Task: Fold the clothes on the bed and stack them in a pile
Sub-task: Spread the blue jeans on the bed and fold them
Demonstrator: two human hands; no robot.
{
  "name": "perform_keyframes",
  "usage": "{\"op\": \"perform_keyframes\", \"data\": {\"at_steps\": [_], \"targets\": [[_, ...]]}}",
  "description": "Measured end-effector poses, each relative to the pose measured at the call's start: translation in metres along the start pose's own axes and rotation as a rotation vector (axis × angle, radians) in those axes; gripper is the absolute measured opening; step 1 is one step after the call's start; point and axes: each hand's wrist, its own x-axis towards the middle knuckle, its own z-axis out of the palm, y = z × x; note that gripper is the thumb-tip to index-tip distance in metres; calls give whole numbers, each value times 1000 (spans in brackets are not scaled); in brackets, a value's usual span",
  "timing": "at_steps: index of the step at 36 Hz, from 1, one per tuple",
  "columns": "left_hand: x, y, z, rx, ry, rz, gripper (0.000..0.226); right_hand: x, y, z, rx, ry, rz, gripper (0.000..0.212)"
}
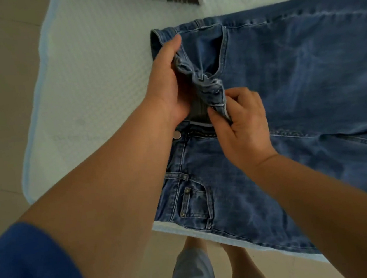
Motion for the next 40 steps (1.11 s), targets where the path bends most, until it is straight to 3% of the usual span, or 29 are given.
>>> {"op": "perform_keyframes", "data": {"at_steps": [5, 11, 15, 17, 19, 21, 23, 26, 28, 30, 34, 40], "targets": [[6, 2, 5, 74, -38, -149, 38, 4, 1, -3, -34, -22, -88, 30], [6, 9, 4, -172, -180, -165, 48, 7, 3, -4, -67, 19, -149, 33], [10, 8, -9, -227, -139, -139, 52, 6, 2, -1, -92, -40, -179, 34], [11, 7, -14, -94, -37, -118, 47, 4, 4, 2, -116, -195, -160, 38], [12, 8, -15, 228, 138, -41, 36, 3, 6, 3, -120, -340, -126, 43], [15, 11, -17, 661, 311, 89, 18, 5, 5, 0, -41, -326, -97, 43], [18, 16, -21, 898, 380, 181, 10, 15, 4, -5, 19, -227, -80, 39], [22, 19, -27, 849, 371, 160, 26, 44, 10, -7, -162, -176, -122, 36], [27, 21, -27, 810, 364, 156, 44, 70, 18, -7, -412, -295, -181, 41], [33, 26, -24, 817, 376, 192, 33, 92, 22, -8, -631, -431, -287, 40], [44, 38, -18, 773, 367, 265, 13, 120, 20, -11, -859, -552, -580, 31], [49, 38, -20, 764, 384, 395, 9, 141, 17, -12, -789, -707, -684, 19]]}}
